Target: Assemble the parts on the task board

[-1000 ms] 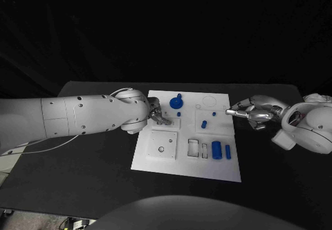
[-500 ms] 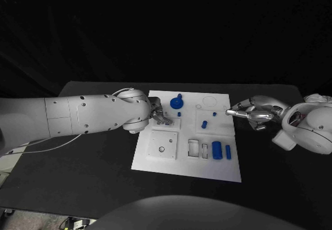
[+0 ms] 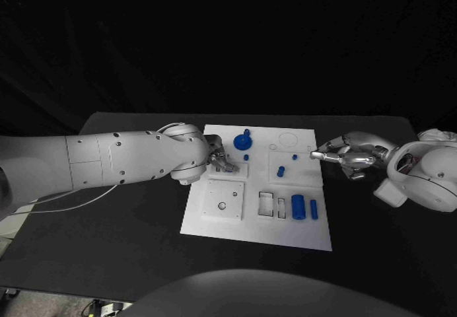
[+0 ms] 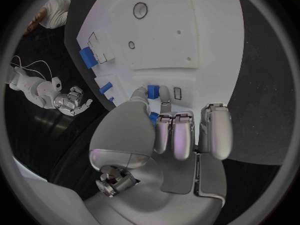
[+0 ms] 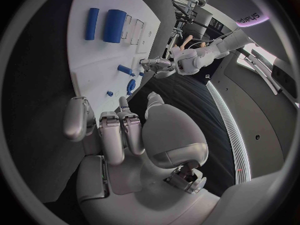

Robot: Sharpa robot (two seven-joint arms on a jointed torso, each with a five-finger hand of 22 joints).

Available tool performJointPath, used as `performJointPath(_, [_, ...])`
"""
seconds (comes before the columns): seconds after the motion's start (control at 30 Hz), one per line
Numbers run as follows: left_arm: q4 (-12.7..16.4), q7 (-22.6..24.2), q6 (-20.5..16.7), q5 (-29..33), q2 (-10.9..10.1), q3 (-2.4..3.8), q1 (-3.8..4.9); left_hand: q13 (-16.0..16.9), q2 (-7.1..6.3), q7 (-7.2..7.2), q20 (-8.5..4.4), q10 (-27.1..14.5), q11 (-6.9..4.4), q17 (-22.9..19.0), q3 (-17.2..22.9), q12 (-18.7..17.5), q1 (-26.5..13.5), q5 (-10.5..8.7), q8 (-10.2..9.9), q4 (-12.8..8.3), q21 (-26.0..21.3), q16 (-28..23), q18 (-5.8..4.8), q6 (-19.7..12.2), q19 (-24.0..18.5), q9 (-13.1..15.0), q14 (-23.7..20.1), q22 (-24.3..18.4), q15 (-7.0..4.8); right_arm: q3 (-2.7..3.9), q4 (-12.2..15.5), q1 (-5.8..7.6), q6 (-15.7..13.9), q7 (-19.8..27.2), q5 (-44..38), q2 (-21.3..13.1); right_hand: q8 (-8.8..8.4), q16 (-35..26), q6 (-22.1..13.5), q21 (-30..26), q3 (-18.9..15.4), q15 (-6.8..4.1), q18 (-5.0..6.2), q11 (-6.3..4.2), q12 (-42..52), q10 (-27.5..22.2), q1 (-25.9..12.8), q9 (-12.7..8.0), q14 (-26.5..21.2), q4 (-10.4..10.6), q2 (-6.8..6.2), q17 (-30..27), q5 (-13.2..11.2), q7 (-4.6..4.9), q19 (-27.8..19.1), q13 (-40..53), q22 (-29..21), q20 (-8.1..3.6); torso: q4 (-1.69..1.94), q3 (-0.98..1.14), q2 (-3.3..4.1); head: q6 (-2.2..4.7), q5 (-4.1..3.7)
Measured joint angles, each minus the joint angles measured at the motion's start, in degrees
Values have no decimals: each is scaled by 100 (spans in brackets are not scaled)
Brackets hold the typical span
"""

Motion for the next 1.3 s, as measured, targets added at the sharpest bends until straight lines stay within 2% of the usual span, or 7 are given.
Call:
performJointPath(0.23, [-37, 99, -48, 72, 20, 6, -26, 0, 4, -57, 0, 0, 0, 0, 96, 0, 302, 308, -21, -35, -21, 0, 0, 62, 0, -16, 0, 0, 0, 0, -10, 0, 10, -8, 0, 1, 0, 0, 0, -24, 0, 0, 0, 0, 0, 0, 0, 0, 0, 0, 0, 0, 109, 0, 0, -3, 0, 0, 3, -1, 0, 0, -3])
performJointPath(0.33, [-48, 140, -76, 94, 22, 6, -34, 0, 18, -73, 0, -2, -2, 0, 159, 0, 394, 366, -21, -45, -21, 0, -1, 100, 0, -20, 4, 0, -4, 0, -17, 0, 17, -12, 3, 2, 0, 0, 0, -24, 0, 0, 0, 0, 5, 0, 23, -6, 0, 0, 23, -1, 123, 0, 0, -1, 0, 0, 3, -1, -2, 0, -3])
performJointPath(0.6, [-62, 189, -123, 128, 15, 5, -41, 1, 10, -122, -28, -13, -70, 0, 343, 0, 686, 384, 35, -53, -21, 0, -1, 190, 16, 6, 13, 3, -56, 0, -23, -1, 32, -23, 15, 5, 0, 0, 0, -47, 17, 12, 0, 1, 21, -1, 49, -13, -13, -17, 45, -1, 321, 0, -41, 3, -1, 1, 4, -1, -3, 0, -2])
performJointPath(0.7, [-62, 203, -147, 137, 10, 6, -41, 6, 24, -103, -43, 9, -94, -1, 460, 0, 768, 239, 78, -35, -21, 0, 0, 212, 1, 22, 9, 5, -75, 0, -24, -2, 38, -27, 19, 4, 0, 0, 0, -74, 17, 21, 0, 2, 22, -1, 85, -13, -21, -17, 38, -1, 392, 0, -41, 1, -1, 1, 4, -1, -4, 0, -2])
performJointPath(0.77, [-62, 214, -163, 141, 9, 6, -43, 7, 37, -84, -43, -10, -113, -1, 514, 0, 781, 233, 126, -24, -20, 0, 0, 231, 1, 45, 0, 5, -84, 0, -26, -2, 41, -30, 22, 3, 0, 0, 0, -74, 17, 21, 0, 2, 22, -2, 92, -18, -21, -17, 44, -1, 423, 0, -41, 1, -1, 1, 4, -1, -4, 0, 1])
performJointPath(1.07, [-37, 256, -289, 149, -12, 6, -53, 9, 28, -81, -84, 1, -124, 4, 619, 1, 863, 237, 209, -13, -20, 0, 0, 227, 1, 132, 19, 4, -103, 0, -33, -3, 51, -43, 29, 1, 0, 0, 0, -98, 33, 21, 1, 11, 22, -10, 91, -18, -21, -33, 43, -2, 466, 0, -82, -3, -2, 1, 6, 1, -7, 0, 3])
performJointPath(1.3, [64, 286, -369, 149, -82, 64, 3, 2, 27, -61, -84, -2, -144, 3, 666, 1, 864, 311, 222, 4, -20, 0, 0, 246, 1, 133, 19, 4, -103, 0, -40, -4, 56, -58, 32, 4, 0, 0, 0, -119, 33, 21, 1, 11, 22, -10, 119, -23, -21, -33, 16, -2, 511, 0, -82, -3, -2, 1, 3, 7, -12, 0, 19])
